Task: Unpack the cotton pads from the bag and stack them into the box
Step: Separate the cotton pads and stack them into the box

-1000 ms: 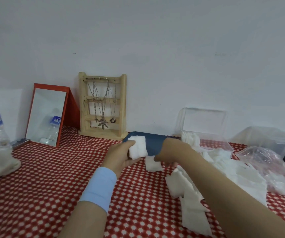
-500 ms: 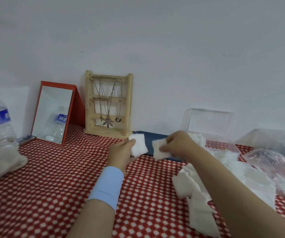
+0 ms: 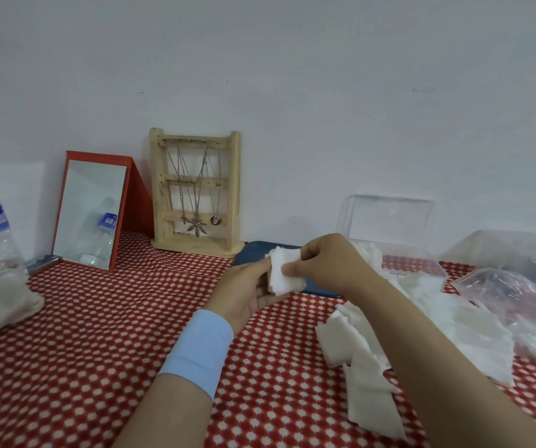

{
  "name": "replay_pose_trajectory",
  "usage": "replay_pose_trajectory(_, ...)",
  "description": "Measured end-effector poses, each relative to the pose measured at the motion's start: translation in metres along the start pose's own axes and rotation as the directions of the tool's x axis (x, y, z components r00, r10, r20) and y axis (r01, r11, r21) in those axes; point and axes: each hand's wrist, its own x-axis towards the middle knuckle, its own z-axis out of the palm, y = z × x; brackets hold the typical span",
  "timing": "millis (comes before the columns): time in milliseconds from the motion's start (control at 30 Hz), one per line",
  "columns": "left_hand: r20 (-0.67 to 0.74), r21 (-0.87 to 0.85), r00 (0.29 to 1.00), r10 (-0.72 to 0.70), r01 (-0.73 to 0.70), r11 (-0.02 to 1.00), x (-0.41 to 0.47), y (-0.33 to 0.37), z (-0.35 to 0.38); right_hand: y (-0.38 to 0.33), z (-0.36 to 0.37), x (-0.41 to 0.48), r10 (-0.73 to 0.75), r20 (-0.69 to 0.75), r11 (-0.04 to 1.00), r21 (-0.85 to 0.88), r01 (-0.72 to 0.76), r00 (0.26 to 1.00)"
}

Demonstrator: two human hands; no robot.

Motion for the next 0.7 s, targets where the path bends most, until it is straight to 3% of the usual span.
replay_pose_trajectory(133,0.056,0.033,0.998,0.000,-0.002,0.999,0.001,0.000,0.002,0.004,-0.001,0.002,-0.028,-0.039,0.995,-0.097,0.024,0.999)
replay_pose_trajectory(233,0.087,0.182,0.995,0.040,-0.055,0.982,-0.002,-0.002,0.002,0.003,-0.003,0.002,-0.038,-0.032,0.992,-0.121,0.034,0.999)
replay_pose_trajectory(400,0.122,0.270,0.992,0.001,-0.034,0.962,-0.006,0.000,0.003,0.005,-0.021,-0.004,0.038,0.104,0.987,0.150,-0.054,0.994)
replay_pose_trajectory(567,0.133,0.264,0.991,0.020,-0.054,0.963,-0.007,-0.002,0.019,0.006,-0.047,-0.006,0.016,0.151,0.995,0.098,-0.031,0.988)
replay_pose_trajectory(700,0.148,0.386,0.985,0.093,-0.144,0.911,0.001,0.010,0.040,0.006,-0.078,-0.002,0.047,0.281,0.999,0.002,-0.050,0.959)
